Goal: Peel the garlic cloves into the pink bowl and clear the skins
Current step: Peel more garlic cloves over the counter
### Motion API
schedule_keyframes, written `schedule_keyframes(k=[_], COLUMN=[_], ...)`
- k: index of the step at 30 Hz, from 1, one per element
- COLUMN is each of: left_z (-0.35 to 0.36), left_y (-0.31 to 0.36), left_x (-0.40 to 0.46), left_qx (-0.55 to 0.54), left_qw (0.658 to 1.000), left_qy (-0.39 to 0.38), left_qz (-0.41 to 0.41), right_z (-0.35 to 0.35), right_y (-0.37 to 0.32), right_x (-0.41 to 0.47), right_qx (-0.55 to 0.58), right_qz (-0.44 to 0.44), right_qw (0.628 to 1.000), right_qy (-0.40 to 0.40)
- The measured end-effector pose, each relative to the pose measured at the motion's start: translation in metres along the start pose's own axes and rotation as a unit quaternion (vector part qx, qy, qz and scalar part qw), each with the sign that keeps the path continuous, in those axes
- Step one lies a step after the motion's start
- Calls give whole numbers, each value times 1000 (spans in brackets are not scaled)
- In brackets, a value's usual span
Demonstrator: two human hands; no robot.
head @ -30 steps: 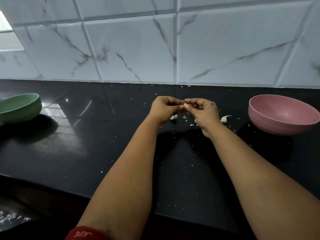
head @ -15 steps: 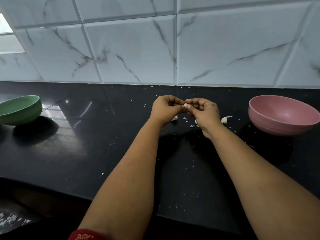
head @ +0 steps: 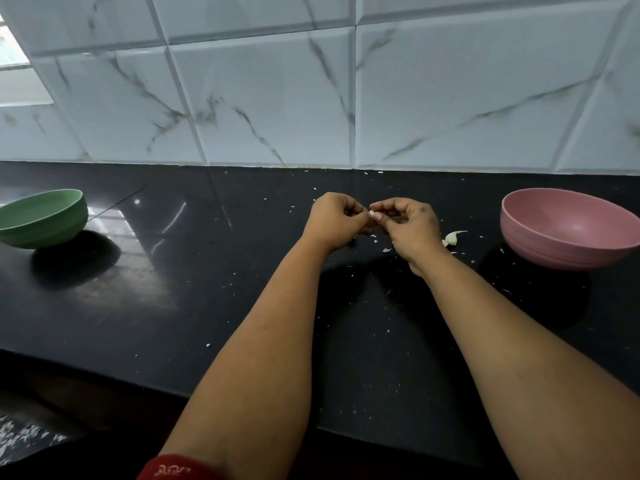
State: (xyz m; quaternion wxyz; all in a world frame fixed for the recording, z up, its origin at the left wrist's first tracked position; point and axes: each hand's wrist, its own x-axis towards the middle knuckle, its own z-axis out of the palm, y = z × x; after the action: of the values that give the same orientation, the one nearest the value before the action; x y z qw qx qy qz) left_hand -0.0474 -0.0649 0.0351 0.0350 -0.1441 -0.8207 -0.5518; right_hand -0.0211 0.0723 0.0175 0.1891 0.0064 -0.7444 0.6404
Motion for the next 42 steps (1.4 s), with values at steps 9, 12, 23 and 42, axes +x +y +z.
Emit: schedule_keyframes(k=[9, 12, 23, 42], left_z=[-1, -2, -2, -2], left_y=[-4, -4, -2, -3], left_x=[2, 5, 3, 5], left_qx=[-20, -87, -89, -134], left_qw=[1000, 995, 996, 990], left_qy=[12, 0, 6, 1], left_qz=[-1, -38, -30, -42], right_z=[2, 3, 2, 3], right_y=[-4, -5, -2, -2], right_x=[-1, -2, -1, 1], right_qx=[56, 61, 23, 93], right_qz=[20, 18, 0, 8], right_qw=[998, 998, 1000, 996], right_qy=[-7, -5, -4, -8])
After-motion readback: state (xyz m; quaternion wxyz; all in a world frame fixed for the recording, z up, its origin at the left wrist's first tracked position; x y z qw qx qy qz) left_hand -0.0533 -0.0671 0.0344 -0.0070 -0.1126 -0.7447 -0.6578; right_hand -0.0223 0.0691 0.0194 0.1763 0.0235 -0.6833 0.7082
